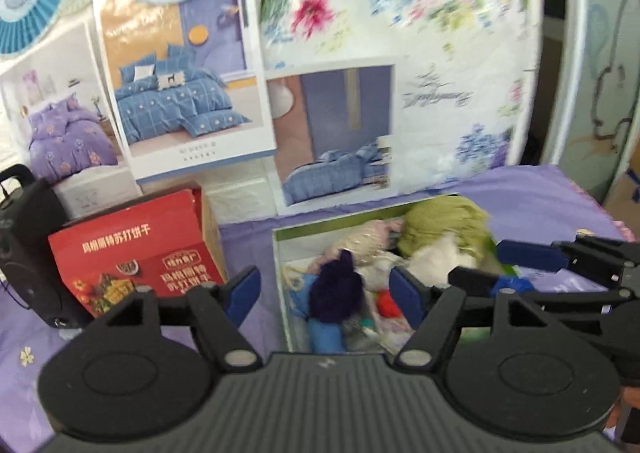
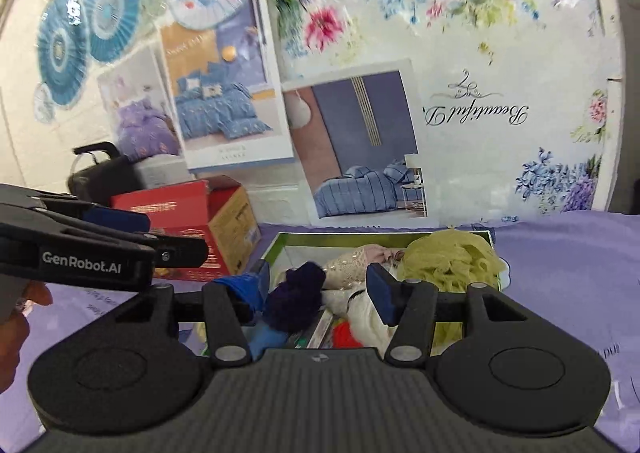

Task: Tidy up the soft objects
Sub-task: 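Drop the purple pouch and tissue pack into the green box with both grippers, then move both grippers to the green mitt and shoelace bundle on the table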

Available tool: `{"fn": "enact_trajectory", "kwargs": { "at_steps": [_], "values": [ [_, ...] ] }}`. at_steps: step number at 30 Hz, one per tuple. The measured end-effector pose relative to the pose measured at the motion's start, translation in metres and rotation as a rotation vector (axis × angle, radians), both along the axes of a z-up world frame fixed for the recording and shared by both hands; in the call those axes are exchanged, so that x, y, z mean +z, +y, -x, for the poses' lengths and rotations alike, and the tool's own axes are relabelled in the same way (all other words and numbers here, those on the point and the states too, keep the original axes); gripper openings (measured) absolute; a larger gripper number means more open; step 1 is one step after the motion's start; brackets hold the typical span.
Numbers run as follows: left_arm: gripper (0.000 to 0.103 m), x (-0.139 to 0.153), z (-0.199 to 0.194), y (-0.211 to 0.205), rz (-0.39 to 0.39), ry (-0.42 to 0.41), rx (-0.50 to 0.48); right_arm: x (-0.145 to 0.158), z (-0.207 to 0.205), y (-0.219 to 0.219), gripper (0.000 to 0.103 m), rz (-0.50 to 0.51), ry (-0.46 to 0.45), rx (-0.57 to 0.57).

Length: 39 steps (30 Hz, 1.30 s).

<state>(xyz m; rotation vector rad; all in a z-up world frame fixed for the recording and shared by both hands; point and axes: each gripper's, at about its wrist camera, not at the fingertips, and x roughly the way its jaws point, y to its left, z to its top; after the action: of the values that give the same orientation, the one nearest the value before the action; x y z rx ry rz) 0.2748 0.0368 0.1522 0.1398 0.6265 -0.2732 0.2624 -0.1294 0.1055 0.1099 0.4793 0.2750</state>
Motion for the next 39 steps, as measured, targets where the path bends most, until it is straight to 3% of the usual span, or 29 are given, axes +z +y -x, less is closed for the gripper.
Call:
{"fn": "enact_trajectory", "kwargs": {
  "at_steps": [7,15,21,25,28,32,34,39],
  "values": [
    [0.073,0.005,0.068,0.004,0.023,-0.023,-0.021,-0.004,0.087,0.003,0.04,-0.037,-0.044,0.02],
    [0.073,-0.015,0.119,0.025,-0.003,-0.021,0.049,-0.032,0.136,0.008,0.04,-0.077,0.009,-0.016],
    [0.073,-0.057,0.156,0.072,-0.021,0.001,0.183,-0.063,0.16,0.018,0.04,-0.071,0.054,-0.058],
    [0.073,-0.096,0.177,0.101,-0.012,0.097,0.247,-0.082,0.173,0.03,0.04,-0.035,0.041,-0.033],
    [0.073,-0.123,0.188,0.114,-0.025,0.17,0.248,-0.093,0.173,0.043,0.04,-0.01,0.092,0.054],
    [0.073,-0.14,0.189,0.122,-0.099,0.189,0.2,-0.1,0.16,0.064,0.04,-0.006,0.14,0.204],
    [0.073,-0.141,0.185,0.122,-0.152,0.167,0.116,-0.101,0.153,0.076,0.04,0.029,0.151,0.274],
    [0.073,-0.145,0.173,0.116,-0.353,0.077,-0.28,-0.104,0.131,0.098,0.04,0.155,0.191,0.435]
  ]
}}
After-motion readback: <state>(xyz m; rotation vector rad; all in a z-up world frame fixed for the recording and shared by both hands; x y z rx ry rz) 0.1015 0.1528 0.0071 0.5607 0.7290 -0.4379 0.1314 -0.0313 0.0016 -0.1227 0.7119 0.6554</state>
